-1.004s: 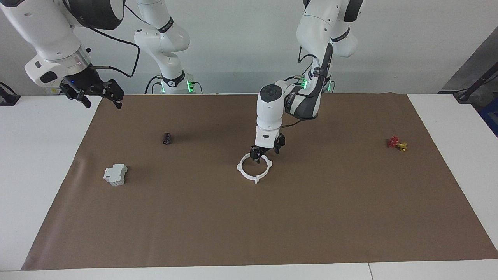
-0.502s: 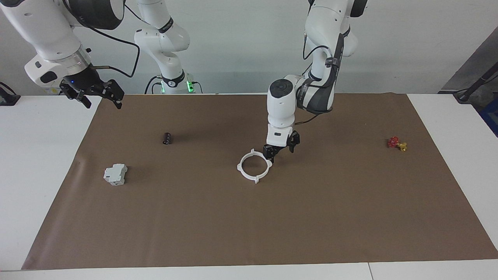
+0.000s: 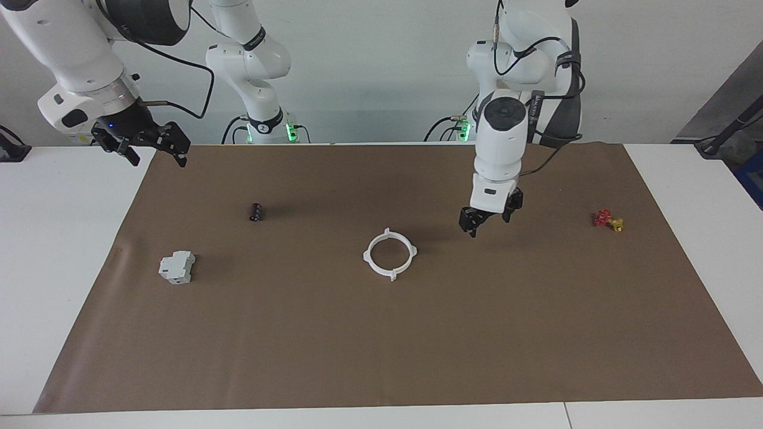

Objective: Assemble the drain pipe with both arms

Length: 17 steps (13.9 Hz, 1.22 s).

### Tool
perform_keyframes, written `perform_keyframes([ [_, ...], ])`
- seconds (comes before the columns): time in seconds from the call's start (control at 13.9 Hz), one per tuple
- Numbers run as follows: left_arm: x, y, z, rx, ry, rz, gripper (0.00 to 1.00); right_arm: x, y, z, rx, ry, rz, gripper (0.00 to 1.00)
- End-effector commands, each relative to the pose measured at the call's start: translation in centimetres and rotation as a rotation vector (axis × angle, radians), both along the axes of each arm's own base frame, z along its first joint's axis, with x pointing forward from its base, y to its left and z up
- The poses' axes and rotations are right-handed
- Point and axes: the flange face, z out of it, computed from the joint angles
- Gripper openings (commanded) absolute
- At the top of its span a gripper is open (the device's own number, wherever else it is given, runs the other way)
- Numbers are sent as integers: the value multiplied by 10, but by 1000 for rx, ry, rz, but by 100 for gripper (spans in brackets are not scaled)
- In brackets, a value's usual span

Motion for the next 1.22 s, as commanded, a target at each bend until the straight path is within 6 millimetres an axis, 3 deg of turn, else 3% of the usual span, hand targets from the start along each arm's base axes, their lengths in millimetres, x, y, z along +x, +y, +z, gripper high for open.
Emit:
perform_keyframes([
  [0.0,3,52,9,9,42,-59,100,-7,2,1,8,-10,-17,100],
  [0.36,9,146,29,-44,91,-145,100,-7,2,-1,9,-7,-18,100],
  [0.57,5,191,39,-69,102,-187,100,-7,2,1,8,-13,-18,100],
  [0.79,4,197,41,-80,111,-190,100,-7,2,1,8,-13,-18,100],
  [0.93,-5,194,66,-82,101,-189,100,-7,2,1,8,-13,-18,100],
  [1.15,-35,199,116,-80,82,-179,100,-7,2,1,8,-15,-18,100],
])
